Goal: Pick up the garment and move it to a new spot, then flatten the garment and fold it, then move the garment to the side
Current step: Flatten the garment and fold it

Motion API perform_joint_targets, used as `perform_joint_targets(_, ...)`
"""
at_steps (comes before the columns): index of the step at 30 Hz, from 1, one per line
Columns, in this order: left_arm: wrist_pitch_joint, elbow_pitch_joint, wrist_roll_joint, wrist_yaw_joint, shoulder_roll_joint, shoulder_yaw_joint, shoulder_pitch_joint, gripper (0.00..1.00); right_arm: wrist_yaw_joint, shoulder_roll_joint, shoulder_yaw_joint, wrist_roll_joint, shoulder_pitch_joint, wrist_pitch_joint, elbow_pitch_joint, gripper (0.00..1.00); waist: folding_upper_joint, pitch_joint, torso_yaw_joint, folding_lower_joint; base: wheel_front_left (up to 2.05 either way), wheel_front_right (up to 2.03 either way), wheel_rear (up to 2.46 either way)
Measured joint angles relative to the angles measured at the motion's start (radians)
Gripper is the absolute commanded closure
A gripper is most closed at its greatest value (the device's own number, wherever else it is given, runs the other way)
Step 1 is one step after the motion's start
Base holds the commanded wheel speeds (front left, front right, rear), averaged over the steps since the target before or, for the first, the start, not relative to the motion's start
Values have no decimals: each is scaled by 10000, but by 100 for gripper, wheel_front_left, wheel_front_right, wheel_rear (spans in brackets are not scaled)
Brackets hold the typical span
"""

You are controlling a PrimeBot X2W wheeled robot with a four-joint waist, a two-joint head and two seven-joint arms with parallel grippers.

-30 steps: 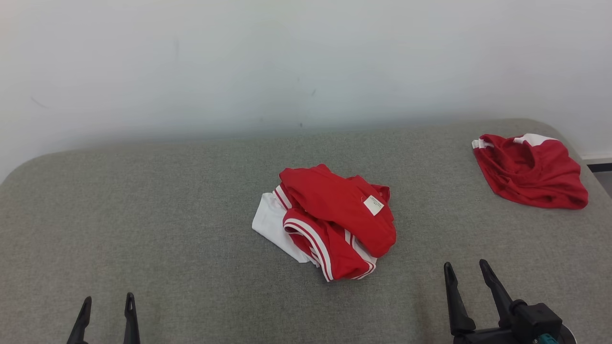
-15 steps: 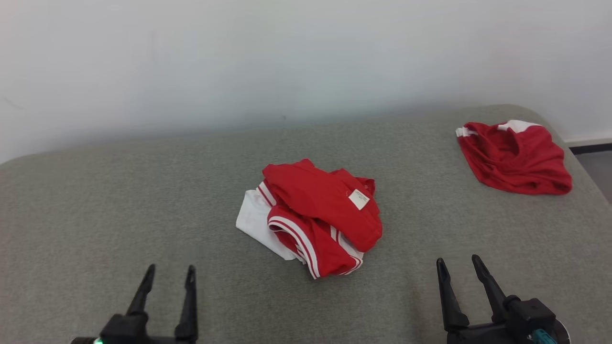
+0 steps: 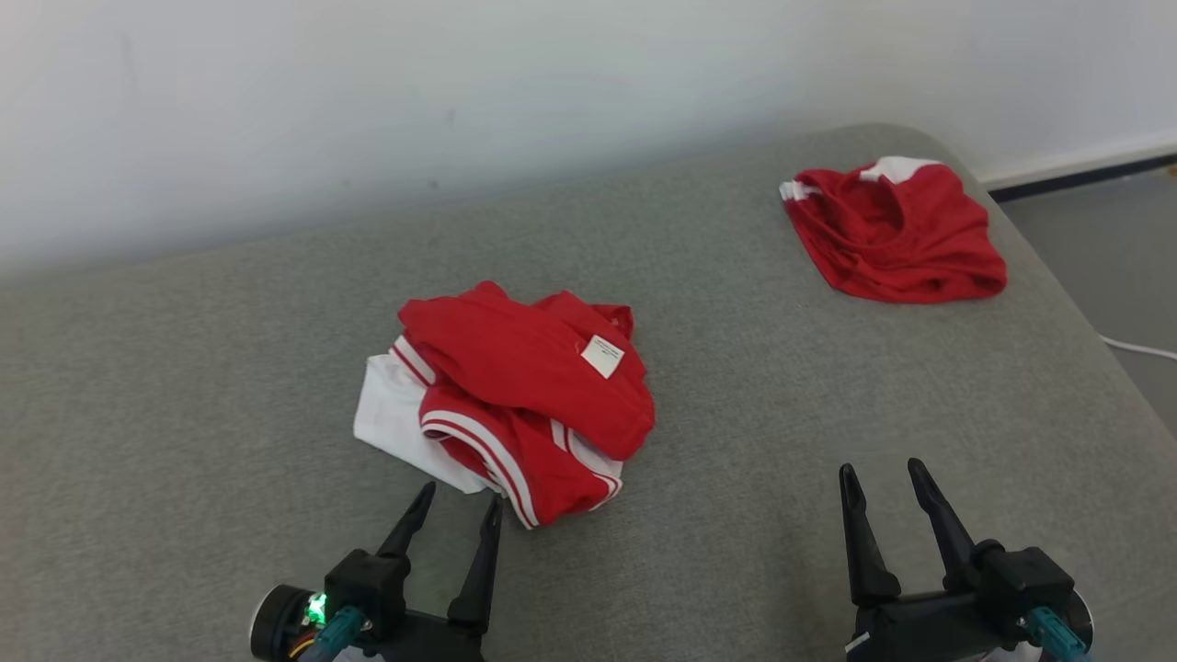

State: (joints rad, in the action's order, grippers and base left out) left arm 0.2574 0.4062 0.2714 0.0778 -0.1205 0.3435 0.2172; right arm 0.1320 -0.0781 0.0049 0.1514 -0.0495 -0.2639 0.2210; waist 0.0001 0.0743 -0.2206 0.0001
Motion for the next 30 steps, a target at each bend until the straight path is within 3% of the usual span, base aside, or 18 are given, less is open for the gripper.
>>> perform_joint_targets(10,38,1459,357,341,337,470,614,0,0,102,-13,79,-179,0,-36,0,0,543,-665,0,0,0,0)
perform_joint_targets(12,38,1824,410,370,382,610,768,60,0,113,-12,81,-221,0,-23,0,1,613,-771,0,0,0,0)
perform_joint_targets(13,38,1965,483,382,426,633,848,100,0,115,-8,82,-238,0,-17,0,0,640,-818,0,0,0,0)
perform_joint_targets(28,50,1879,922,514,543,844,1163,100,0,98,-48,67,-234,-2,65,0,0,391,-648,0,0,0,0)
perform_joint_targets(29,50,1837,907,512,539,803,1109,81,0,98,-40,67,-222,0,71,0,0,364,-603,0,0,0,0)
perform_joint_targets(30,50,1747,863,508,531,748,1065,81,0,98,-23,65,-209,0,77,0,0,332,-564,0,0,0,0)
